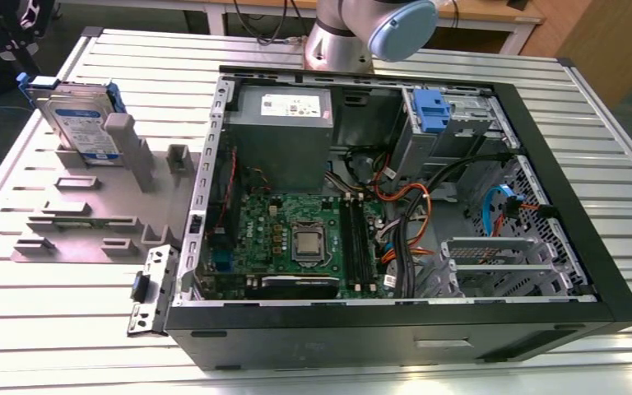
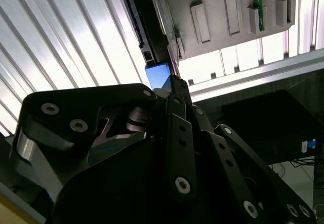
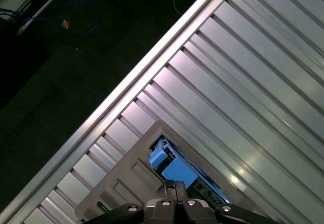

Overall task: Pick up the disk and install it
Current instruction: 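Pick up the disk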

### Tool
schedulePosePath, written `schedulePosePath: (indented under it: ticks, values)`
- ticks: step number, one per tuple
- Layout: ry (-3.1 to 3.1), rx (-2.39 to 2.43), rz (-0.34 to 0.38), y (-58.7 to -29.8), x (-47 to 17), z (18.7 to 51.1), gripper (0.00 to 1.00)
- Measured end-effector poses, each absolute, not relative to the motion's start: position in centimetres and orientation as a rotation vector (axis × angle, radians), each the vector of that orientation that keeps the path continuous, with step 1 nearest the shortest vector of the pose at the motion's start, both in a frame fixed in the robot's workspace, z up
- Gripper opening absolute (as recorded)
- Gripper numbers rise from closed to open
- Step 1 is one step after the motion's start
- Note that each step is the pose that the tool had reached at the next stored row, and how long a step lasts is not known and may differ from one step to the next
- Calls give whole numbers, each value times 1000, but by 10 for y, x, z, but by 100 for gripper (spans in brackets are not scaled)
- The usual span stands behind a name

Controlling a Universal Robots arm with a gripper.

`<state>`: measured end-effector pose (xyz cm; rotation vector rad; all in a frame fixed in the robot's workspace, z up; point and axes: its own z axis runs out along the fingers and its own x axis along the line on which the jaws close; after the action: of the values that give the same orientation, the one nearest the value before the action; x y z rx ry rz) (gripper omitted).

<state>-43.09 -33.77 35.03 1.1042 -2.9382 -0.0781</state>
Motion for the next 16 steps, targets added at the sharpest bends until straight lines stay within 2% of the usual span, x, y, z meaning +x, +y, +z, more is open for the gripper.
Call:
schedulePosePath:
  ticks: [16]
  values:
    - [-2823, 1363, -77, -338, -431, 350, 11]
